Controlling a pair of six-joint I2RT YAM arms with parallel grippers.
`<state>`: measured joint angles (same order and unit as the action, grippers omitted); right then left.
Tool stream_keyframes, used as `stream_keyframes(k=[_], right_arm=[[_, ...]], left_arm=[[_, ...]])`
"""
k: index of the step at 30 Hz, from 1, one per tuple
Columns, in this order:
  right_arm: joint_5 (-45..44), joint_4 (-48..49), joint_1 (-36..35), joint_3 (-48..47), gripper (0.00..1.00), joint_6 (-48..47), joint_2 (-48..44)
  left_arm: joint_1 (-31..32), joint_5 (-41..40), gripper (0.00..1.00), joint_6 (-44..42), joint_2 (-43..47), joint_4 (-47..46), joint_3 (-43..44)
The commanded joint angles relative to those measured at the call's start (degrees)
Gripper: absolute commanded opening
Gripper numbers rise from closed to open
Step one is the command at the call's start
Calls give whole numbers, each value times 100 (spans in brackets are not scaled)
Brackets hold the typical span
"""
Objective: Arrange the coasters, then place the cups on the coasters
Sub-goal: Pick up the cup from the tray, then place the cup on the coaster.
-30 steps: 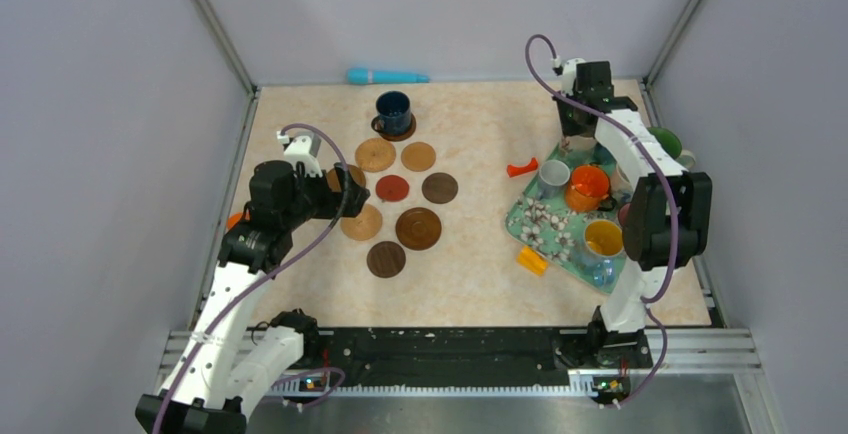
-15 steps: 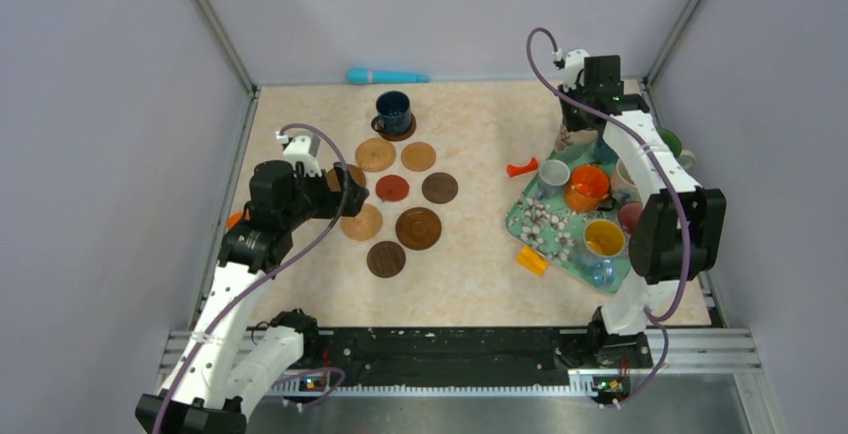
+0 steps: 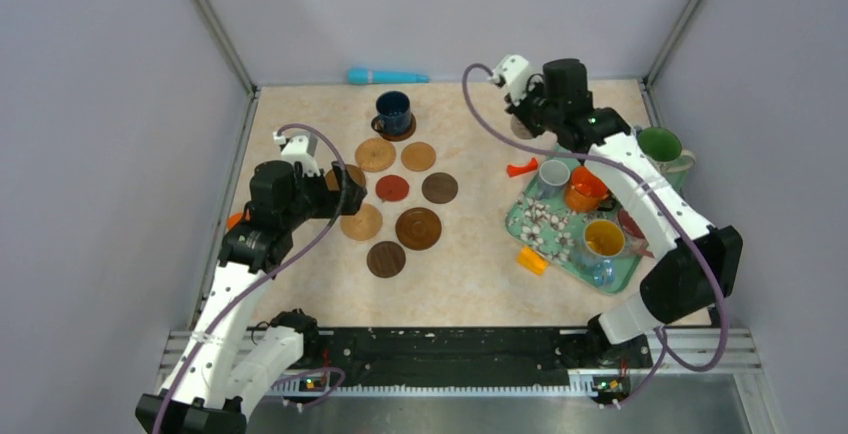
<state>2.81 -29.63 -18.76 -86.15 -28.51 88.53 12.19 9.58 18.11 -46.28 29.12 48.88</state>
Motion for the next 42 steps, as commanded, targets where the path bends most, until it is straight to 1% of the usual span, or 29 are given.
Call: stream_keyframes(k=[1, 3, 6, 10, 12, 14, 19, 21, 23, 26, 33, 36, 42], right_arm=[[260, 820, -756, 108, 0, -1203, -881], [446, 733, -1002, 155, 0, -1301, -1007], [608, 722, -1479, 394, 0, -1607, -1288], [1222, 754, -1949, 883, 0, -2002, -1690], [1331, 813, -2225, 1230, 0, -2190, -1878], [1380, 768, -2457, 1349, 0, -2211, -1960], [1439, 657, -2984, 1498, 0, -2249, -2004], [1495, 660, -3135, 1533, 0, -2229, -2021], [1506, 661, -3256, 1540, 0, -2201, -2034], [1462, 676, -3388, 1594, 0, -2136, -2100], [1300, 686, -3529, 1687, 0, -2050, -2222], [1241, 727, -3539, 1709, 0, -2052, -2248], [1167, 740, -3557, 1700, 0, -1986, -2196]], left_arm=[[30, 60, 99, 105, -44, -257, -53], [30, 193, 98, 132, -127, -317, -27], [30, 528, 94, 263, -363, -295, 186], [30, 1604, 88, 536, -711, -469, 646], [30, 2089, 85, 614, -894, -627, 933], [46, 2257, 83, 640, -1082, -702, 1316], [201, 2257, 82, 505, -1574, -892, 2107], [395, 2263, 80, 241, -1964, -554, 2578], [695, 2098, 78, -121, -2437, -152, 3051], [1158, 2049, 74, -494, -2916, 293, 3528], [1771, 1872, 68, -778, -3317, 451, 3614], [1919, 1586, 67, -1010, -3475, 689, 3748], [2145, 1359, 59, -1374, -3741, 1105, 3902]])
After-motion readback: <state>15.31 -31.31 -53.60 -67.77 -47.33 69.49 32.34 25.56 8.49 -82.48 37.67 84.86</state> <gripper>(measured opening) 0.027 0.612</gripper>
